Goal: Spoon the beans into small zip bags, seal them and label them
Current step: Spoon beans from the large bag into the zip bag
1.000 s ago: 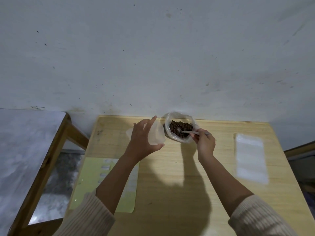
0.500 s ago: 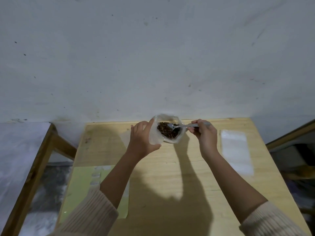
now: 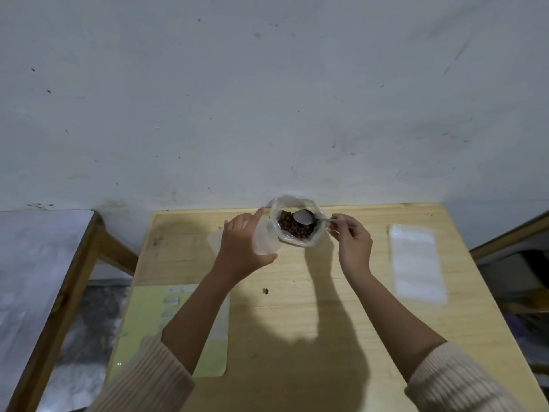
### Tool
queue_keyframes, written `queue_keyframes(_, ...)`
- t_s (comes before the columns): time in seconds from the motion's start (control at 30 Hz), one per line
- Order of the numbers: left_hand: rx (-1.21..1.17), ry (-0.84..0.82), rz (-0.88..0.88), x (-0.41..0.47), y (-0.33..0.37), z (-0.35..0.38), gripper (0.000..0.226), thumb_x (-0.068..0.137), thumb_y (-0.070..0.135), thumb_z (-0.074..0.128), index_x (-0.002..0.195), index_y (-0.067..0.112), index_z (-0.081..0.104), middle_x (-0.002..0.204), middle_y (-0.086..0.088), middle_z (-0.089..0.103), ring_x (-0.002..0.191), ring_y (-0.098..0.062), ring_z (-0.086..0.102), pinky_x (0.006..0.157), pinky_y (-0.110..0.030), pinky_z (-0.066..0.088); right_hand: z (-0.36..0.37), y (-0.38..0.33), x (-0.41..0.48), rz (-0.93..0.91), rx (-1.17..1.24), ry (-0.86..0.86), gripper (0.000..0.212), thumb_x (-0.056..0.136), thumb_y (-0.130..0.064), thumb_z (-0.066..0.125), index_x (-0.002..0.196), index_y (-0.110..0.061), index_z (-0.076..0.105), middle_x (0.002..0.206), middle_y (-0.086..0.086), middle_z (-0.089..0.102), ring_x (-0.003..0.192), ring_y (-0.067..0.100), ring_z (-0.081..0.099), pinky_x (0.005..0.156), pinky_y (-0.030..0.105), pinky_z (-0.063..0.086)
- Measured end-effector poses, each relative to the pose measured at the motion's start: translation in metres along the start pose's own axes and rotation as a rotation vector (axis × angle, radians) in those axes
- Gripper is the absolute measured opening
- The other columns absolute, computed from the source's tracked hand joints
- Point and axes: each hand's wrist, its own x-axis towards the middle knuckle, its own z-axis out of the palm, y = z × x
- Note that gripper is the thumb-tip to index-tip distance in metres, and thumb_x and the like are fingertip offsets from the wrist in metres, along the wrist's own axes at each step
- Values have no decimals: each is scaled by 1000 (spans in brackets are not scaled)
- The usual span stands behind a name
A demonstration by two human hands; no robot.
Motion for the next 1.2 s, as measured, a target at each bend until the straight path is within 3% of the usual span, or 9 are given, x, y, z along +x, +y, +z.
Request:
queue_keyframes(0.13, -54, -43, -69, -9, -2, -4, 101, 61, 42, 81, 145, 25, 27, 129, -5, 44, 123, -19, 35, 111, -49, 23, 10, 21, -2, 61, -28, 13, 18, 95, -16, 51, 88, -16, 68, 82, 5, 68, 84, 19, 65, 85, 32, 52)
queue_keyframes(0.3, -85, -27, -79, -16, -7, -7, 101, 63, 41, 81, 146, 27, 25, 133, -4, 41, 122, -14, 29, 110, -49, 24, 22, 30, -4, 286, 68, 28, 23, 93, -5, 49, 77, -10, 65, 76, 12, 65, 68, 16, 64, 71, 19, 55)
queue_keyframes(0.43, -134, -41, -113, -16, -2, -10, 100, 65, 37, 80, 146, 30, 23, 136, -2, 37, 120, -7, 23, 112, -49, 23, 21, 33, 4, 412, 111, 62, 17, 89, -3, 50, 98, 2, 64, 79, 11, 65, 65, 12, 65, 68, 19, 52)
queue_keyframes(0.5, -123, -41, -116, -15, -1, -11, 100, 64, 38, 80, 146, 29, 23, 134, -2, 38, 119, -7, 23, 112, -50, 23, 18, 30, 7, 409, 120, 77, 19, 90, -3, 49, 103, 4, 62, 80, 10, 64, 60, 7, 65, 64, 17, 53)
queue_keyframes(0.63, -54, -26, -88, -10, -1, -7, 101, 62, 41, 81, 145, 24, 27, 129, -6, 44, 122, -17, 33, 109, -49, 24, 8, 15, 7, 403, 205, 163, 16, 92, -1, 47, 90, 2, 63, 76, 15, 65, 50, 5, 65, 52, 12, 50)
queue_keyframes(0.8, 49, -4, -35, -1, 2, 2, 102, 56, 42, 83, 142, 15, 36, 120, -13, 53, 114, -29, 47, 103, -54, 32, -6, -10, 6, 323, 206, 147, 23, 92, -2, 46, 77, -4, 63, 73, 14, 65, 53, 8, 65, 55, 13, 51)
queue_keyframes(1.0, -75, -49, -64, 9, 18, 3, 101, 63, 40, 81, 146, 22, 26, 126, -9, 44, 125, -24, 35, 114, -45, 15, -3, -36, -4, 206, 156, 7, 23, 90, -1, 45, 74, -4, 62, 75, 11, 62, 51, 12, 61, 60, 18, 53)
queue_keyframes(1.1, -118, -71, -61, 12, 21, 4, 102, 64, 41, 81, 147, 23, 24, 126, -8, 41, 124, -23, 33, 112, -46, 19, 3, -40, -11, 119, 82, -121, 24, 91, 0, 46, 73, -4, 62, 76, 7, 65, 56, 16, 63, 62, 21, 54)
queue_keyframes(1.2, -130, -72, -30, 12, 20, 3, 102, 65, 41, 81, 147, 22, 24, 124, -7, 42, 119, -21, 34, 109, -48, 24, 5, -41, -12, 68, 54, -116, 24, 91, -2, 47, 73, -5, 64, 72, 8, 65, 59, 18, 63, 62, 22, 54)
